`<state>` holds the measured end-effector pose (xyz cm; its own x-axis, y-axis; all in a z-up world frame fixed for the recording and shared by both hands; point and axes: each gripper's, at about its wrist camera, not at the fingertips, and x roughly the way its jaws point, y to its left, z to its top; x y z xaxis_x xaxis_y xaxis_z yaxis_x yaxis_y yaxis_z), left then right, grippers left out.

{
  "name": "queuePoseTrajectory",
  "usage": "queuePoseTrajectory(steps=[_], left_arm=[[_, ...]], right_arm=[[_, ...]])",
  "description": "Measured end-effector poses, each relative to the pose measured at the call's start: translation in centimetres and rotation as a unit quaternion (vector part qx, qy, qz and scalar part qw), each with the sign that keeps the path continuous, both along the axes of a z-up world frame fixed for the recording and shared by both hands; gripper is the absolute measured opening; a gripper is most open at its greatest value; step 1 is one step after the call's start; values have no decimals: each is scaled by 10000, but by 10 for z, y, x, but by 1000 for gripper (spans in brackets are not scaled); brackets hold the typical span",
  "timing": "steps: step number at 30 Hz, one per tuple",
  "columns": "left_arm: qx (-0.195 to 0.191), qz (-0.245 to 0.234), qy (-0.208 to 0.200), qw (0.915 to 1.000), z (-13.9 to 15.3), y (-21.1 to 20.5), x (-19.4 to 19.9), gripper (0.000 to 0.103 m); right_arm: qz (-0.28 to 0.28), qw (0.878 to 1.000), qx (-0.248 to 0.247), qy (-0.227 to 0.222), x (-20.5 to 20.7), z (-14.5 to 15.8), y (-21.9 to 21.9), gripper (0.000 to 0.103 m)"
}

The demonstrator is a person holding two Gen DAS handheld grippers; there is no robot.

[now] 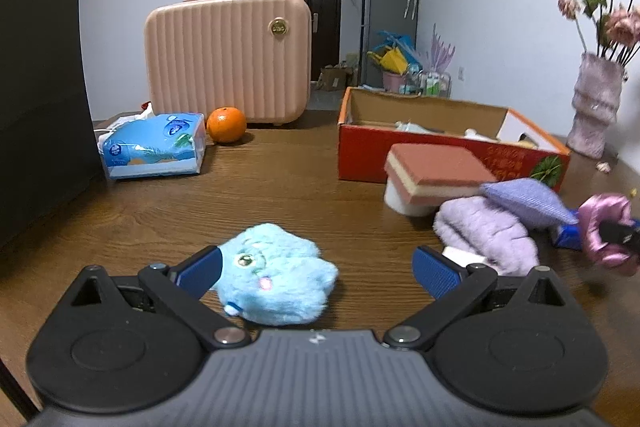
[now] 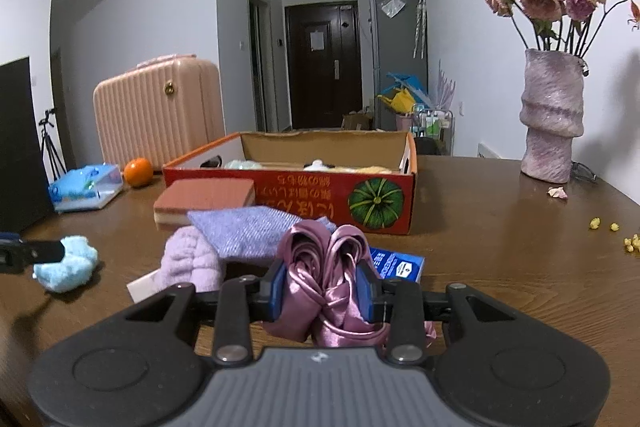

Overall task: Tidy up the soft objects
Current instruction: 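Grasp the light blue fluffy plush with the left gripper while the right gripper holds the bow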

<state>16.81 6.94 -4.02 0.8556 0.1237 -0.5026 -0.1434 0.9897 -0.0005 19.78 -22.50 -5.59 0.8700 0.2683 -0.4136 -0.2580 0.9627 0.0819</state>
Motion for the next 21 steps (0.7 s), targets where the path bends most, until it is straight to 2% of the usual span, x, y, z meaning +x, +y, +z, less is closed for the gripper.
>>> queuePoseTrajectory(steps=[10, 17, 21], left_arm=[[288, 58, 493, 9984, -21, 16, 33, 103], [-5, 82, 688, 9976, -32, 27, 49, 103], [-38, 141, 725, 9973, -36, 29, 52, 103]], right_arm=[[-139, 9998, 114, -101, -1, 3, -8, 35], [-184, 9997, 108, -103, 0, 1, -8, 35], [-189, 9997, 95, -95, 0, 0, -7, 35]])
